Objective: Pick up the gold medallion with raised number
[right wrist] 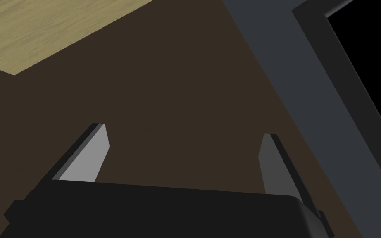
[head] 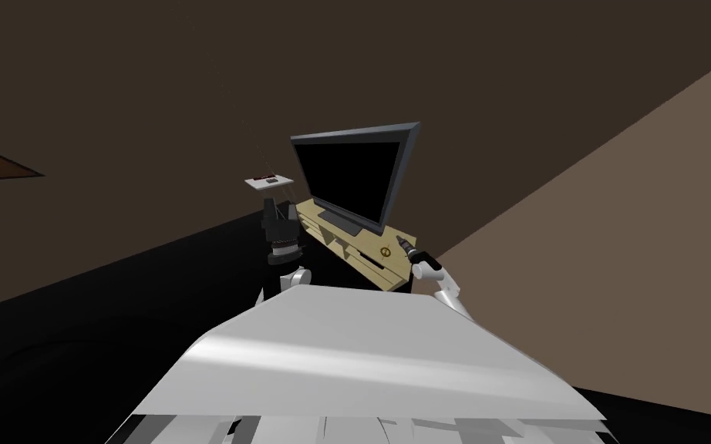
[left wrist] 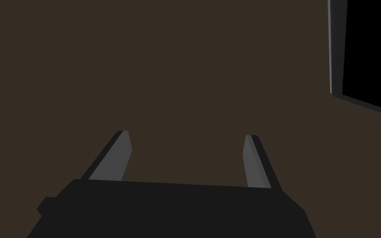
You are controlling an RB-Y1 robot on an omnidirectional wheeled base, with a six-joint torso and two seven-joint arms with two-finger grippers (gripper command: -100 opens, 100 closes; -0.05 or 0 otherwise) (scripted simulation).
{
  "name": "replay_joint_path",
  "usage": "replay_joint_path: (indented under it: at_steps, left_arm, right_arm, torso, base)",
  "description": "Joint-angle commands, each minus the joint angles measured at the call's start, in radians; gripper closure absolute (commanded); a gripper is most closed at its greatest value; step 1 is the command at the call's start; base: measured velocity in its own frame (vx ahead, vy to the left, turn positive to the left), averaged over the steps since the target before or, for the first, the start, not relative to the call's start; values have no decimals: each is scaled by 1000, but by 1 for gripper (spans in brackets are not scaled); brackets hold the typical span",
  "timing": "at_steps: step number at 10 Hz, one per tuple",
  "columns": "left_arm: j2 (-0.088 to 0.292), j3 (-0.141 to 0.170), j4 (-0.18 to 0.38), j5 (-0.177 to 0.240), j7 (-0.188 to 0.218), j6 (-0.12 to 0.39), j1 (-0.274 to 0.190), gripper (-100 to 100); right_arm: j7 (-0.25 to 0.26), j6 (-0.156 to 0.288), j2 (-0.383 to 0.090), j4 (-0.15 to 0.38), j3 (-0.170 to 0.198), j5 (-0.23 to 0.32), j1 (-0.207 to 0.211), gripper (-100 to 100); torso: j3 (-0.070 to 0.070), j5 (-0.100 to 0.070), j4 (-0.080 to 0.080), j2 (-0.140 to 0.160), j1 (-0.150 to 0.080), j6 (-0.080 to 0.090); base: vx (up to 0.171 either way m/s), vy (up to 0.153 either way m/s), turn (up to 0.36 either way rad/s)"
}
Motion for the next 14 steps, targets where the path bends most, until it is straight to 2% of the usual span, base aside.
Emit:
replay_joint_path:
  at_steps: [1, 2, 3, 4, 5, 6, 7, 8, 9, 10, 11, 14]
  left_arm:
    - [0, 0, 0, 0, 0, 0, 0, 0]
    - [0, 0, 0, 0, 0, 0, 0, 0]
    - [0, 0, 0, 0, 0, 0, 0, 0]
    - [0, 0, 0, 0, 0, 0, 0, 0]
    - [0, 0, 0, 0, 0, 0, 0, 0]
    - [0, 0, 0, 0, 0, 0, 0, 0]
    - [0, 0, 0, 0, 0, 0, 0, 0]
    - [0, 0, 0, 0, 0, 0, 0, 0]
    - [0, 0, 0, 0, 0, 0, 0, 0]
    - [0, 0, 0, 0, 0, 0, 0, 0]
    - [0, 0, 0, 0, 0, 0, 0, 0]
    - [0, 0, 0, 0, 0, 0, 0, 0]
  right_arm:
    - [50, 50, -15, 31, 1, -18, -12, -100]
    - [79, 79, -36, 69, 6, -47, -37, -100]
    - [108, 106, -36, 86, 6, -47, -37, -100]
    - [114, 114, -36, 86, 6, -47, -37, -100]
    - [154, 160, -56, 119, 10, -75, -62, -100]
    - [172, 171, -56, 140, 10, -75, -62, -100]
    - [203, 217, -75, 167, 15, -103, -86, -100]
    - [228, 228, -75, 186, 15, -103, -86, -100]
    - [228, 228, -75, 195, 15, -103, -86, -100]
    - [274, 275, -93, 241, 20, -131, -110, -100]
    - [284, 285, -93, 248, 20, -131, -110, -100]
    - [371, 374, -126, 337, 29, -183, -156, -100]
  torso:
    - [0, 0, 0, 0, 0, 0]
    - [0, 0, 0, 0, 0, 1]
    - [0, 0, 0, 0, 0, 0]
    - [0, 0, 0, 0, 0, 1]
    - [0, 0, 0, 0, 0, 1]
    - [0, 0, 0, 0, 0, 0]
    - [0, 0, 0, 0, 0, 1]
    - [0, 0, 0, -1, 0, 0]
    - [0, 0, 0, 0, -1, 1]
    - [0, 0, 0, 0, -1, 1]
    - [0, 0, 0, -1, 0, 0]
    - [-1, 0, 0, -1, 0, 1]
  base:
    - [-8, 5, 115]
    - [-10, 12, 258]
    - [-5, 3, 103]
    - [0, 1, -42]
    - [-5, 11, 187]
    - [-3, 4, 168]
    - [-2, 7, 220]
    - [0, 3, 92]
    - [0, 1, -17]
    - [0, 9, 231]
    - [3, 1, 119]
    - [6, 4, 164]
